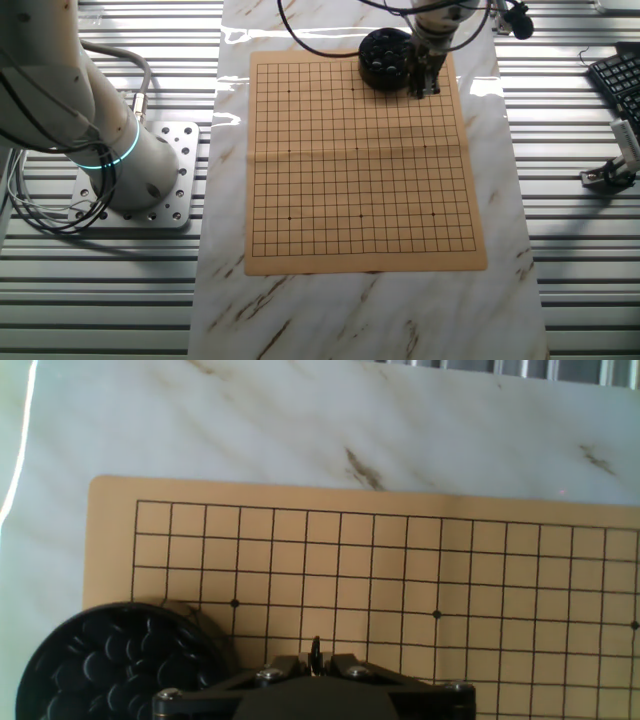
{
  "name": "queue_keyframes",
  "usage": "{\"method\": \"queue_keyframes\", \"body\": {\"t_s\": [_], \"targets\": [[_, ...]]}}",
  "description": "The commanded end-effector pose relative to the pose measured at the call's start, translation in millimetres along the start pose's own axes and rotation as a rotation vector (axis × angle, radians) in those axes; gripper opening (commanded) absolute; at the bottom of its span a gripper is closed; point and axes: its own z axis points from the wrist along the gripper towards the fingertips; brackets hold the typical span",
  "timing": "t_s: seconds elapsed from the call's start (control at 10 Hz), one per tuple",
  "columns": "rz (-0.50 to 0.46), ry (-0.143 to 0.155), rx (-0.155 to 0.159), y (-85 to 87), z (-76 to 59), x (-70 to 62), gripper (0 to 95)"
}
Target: Play the first move as black on the 3-4 point in the upper right corner of the Go board
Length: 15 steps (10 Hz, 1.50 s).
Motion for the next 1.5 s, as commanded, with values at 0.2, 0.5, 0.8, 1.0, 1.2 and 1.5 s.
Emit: {"method": "queue_keyframes", "body": {"t_s": [0.2, 0.5, 0.8, 1.0, 1.2, 1.5], "targets": [[0.074, -0.013, 0.054, -0.1, 1.0, -0.7, 0.0], [0.105, -0.014, 0.044, -0.1, 1.0, -0.7, 0.0], [0.120, -0.020, 0.036, -0.1, 1.0, -0.7, 0.0], [0.127, -0.027, 0.031, -0.1, 1.0, -0.7, 0.0], [0.133, -0.028, 0.021, -0.1, 1.0, -0.8, 0.0], [0.139, -0.024, 0.018, -1.7, 2.7, -3.9, 0.0]]}}
